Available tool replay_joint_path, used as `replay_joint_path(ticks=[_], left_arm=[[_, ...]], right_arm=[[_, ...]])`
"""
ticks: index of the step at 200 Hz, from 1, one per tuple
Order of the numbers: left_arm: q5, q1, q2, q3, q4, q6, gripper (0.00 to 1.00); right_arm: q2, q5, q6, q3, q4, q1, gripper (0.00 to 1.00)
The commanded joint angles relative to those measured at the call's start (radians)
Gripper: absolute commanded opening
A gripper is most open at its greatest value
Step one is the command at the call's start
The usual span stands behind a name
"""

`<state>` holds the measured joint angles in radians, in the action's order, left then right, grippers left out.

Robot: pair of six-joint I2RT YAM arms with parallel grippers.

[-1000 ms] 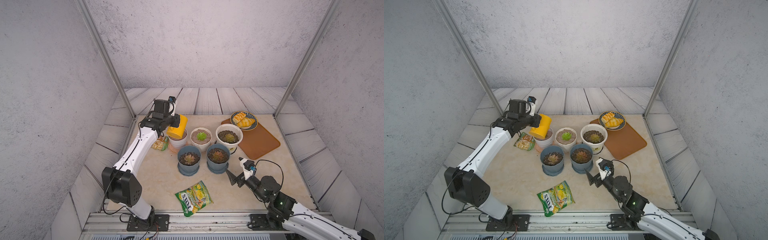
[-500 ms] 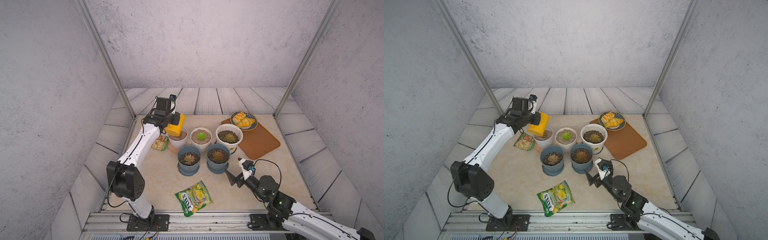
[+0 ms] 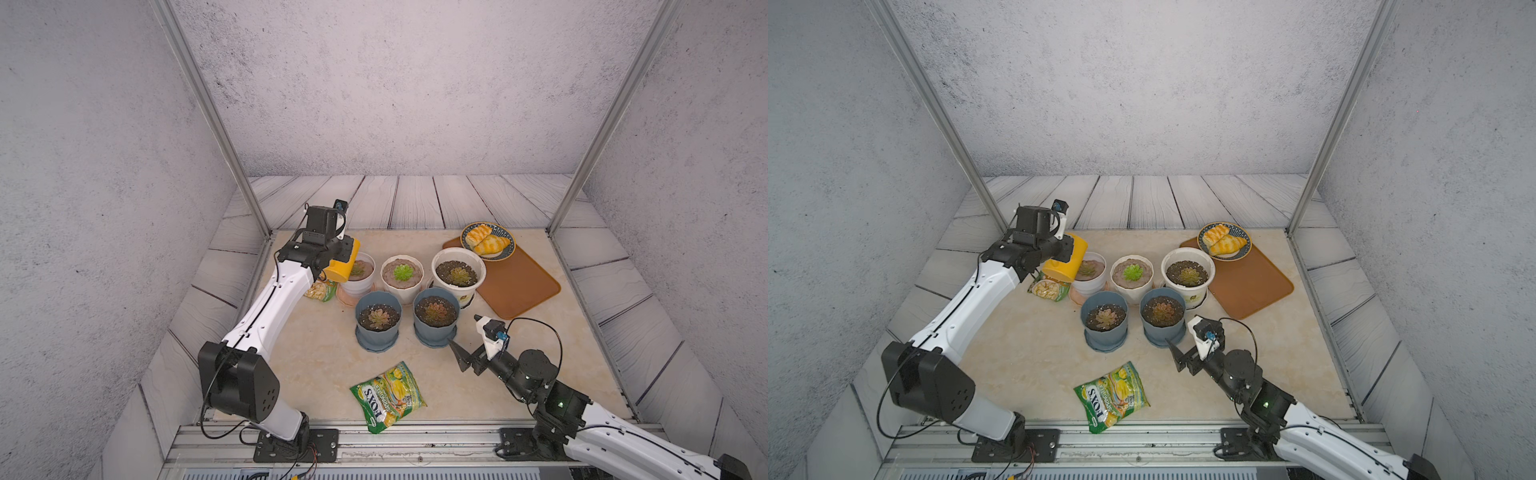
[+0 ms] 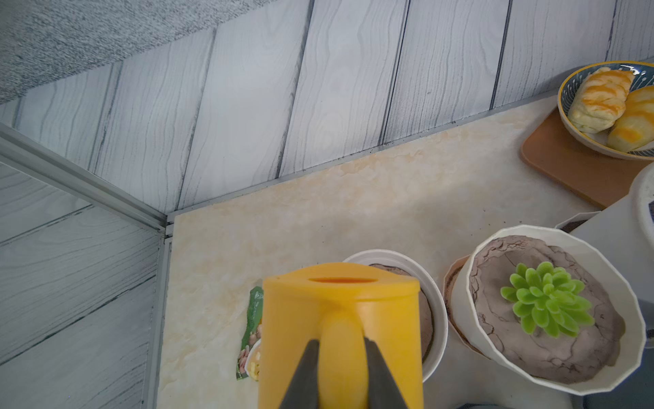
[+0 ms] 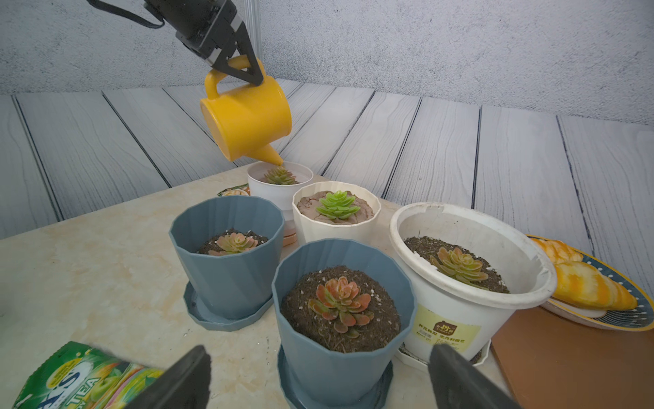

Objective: Water the succulent around the soil edge
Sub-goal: Water the soil of the potted plant with water.

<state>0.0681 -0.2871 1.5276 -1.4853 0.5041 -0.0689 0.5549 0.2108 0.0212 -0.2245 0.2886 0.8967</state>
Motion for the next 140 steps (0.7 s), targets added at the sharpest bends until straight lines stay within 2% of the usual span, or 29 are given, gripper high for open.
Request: replay_joint_path(ticks=[1,35,60,81,102,128,140], left_arm=[[0.017,0.006,-0.059,0.023,-0.039,-0.013,0.00],[0.001,0.006,-0.139,0.096,-0.085,0.004,0.00],[-0.013,0.006,-0.233,0.188,-0.208,0.000,0.00],[-0.011,0.006,-0.367,0.268,-0.317,0.040,0.00],[-0.089,0.005,-0.523,0.415,-0.498,0.112,0.00],[-0.218,0.002,-0.722,0.554,-0.603,0.233,0.00],[-0.276,0.000,-0.808,0.623,-0.643,0.289,0.00]], right_arm=[[0.009,-0.014,-0.013,-0.035,0.003,0.004,0.99],[0.011,-0.017,-0.016,-0.035,0.002,0.004,0.99],[0.002,-0.042,-0.017,-0.040,-0.001,0.004,0.99],[-0.007,-0.069,-0.012,-0.041,0.002,0.005,0.99],[-0.013,-0.080,0.002,-0.042,0.012,0.004,0.99],[-0.042,-0.046,0.057,-0.063,0.036,0.004,0.99],[-0.079,-0.020,0.126,-0.119,-0.056,0.004,0.99]])
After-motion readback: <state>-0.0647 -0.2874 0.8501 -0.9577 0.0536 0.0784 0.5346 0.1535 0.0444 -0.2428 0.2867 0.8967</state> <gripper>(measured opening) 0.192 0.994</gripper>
